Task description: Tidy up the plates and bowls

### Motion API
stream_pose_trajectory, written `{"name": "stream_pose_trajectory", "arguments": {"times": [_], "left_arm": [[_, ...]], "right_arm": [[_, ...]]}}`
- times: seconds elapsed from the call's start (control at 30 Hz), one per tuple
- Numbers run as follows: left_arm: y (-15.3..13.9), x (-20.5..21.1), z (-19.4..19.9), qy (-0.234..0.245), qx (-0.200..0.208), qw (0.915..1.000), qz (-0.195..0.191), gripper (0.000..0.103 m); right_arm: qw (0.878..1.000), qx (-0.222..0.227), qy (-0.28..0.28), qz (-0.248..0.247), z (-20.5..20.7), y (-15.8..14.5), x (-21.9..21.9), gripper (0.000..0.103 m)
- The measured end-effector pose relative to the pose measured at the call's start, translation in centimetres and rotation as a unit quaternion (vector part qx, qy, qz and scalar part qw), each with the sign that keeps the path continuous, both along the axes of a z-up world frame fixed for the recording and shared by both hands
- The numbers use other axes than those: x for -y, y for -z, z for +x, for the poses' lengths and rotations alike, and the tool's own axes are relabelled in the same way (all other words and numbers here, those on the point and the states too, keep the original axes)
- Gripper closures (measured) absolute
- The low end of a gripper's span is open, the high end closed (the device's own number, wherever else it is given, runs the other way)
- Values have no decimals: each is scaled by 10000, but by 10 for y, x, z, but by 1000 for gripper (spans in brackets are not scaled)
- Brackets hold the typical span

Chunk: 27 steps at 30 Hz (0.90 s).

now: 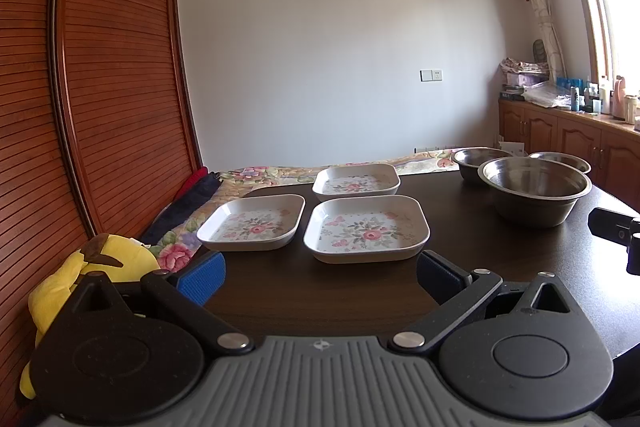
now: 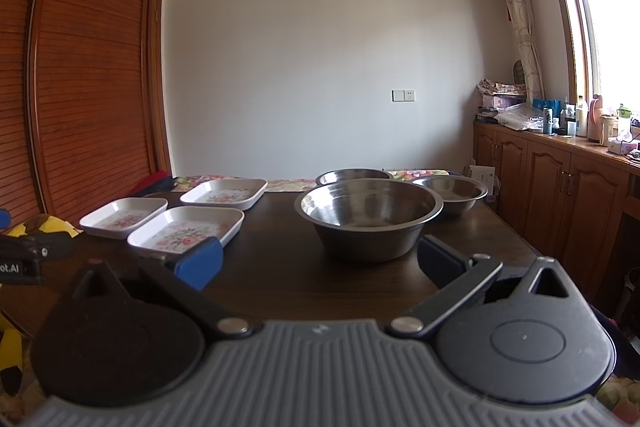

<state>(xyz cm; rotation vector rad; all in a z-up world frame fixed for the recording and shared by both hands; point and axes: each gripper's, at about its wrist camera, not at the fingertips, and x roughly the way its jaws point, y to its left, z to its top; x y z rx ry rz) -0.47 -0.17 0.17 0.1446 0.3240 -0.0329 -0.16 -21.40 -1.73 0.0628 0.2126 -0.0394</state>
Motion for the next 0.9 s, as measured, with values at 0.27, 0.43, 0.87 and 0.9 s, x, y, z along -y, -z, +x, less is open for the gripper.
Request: {"name": "stream_pose_trajectory", "arguments": {"times": [0.27,0.43,0.87,0.9], "left_arm": [[-3,0,0,1,20,10000,27,0],[-2,0,0,11,29,10000,39,0],[0,5,-2,72,30,9999,88,0],[0,6,-3,77,27,9999,93,0]], "right_arm": [[10000,6,1,6,0,0,1,0],[10000,-3,3,15,-1,0,1,0],[10000,-5,13,42,1,1,5,0],[10000,-8,8,46,1,2,5,0]]}}
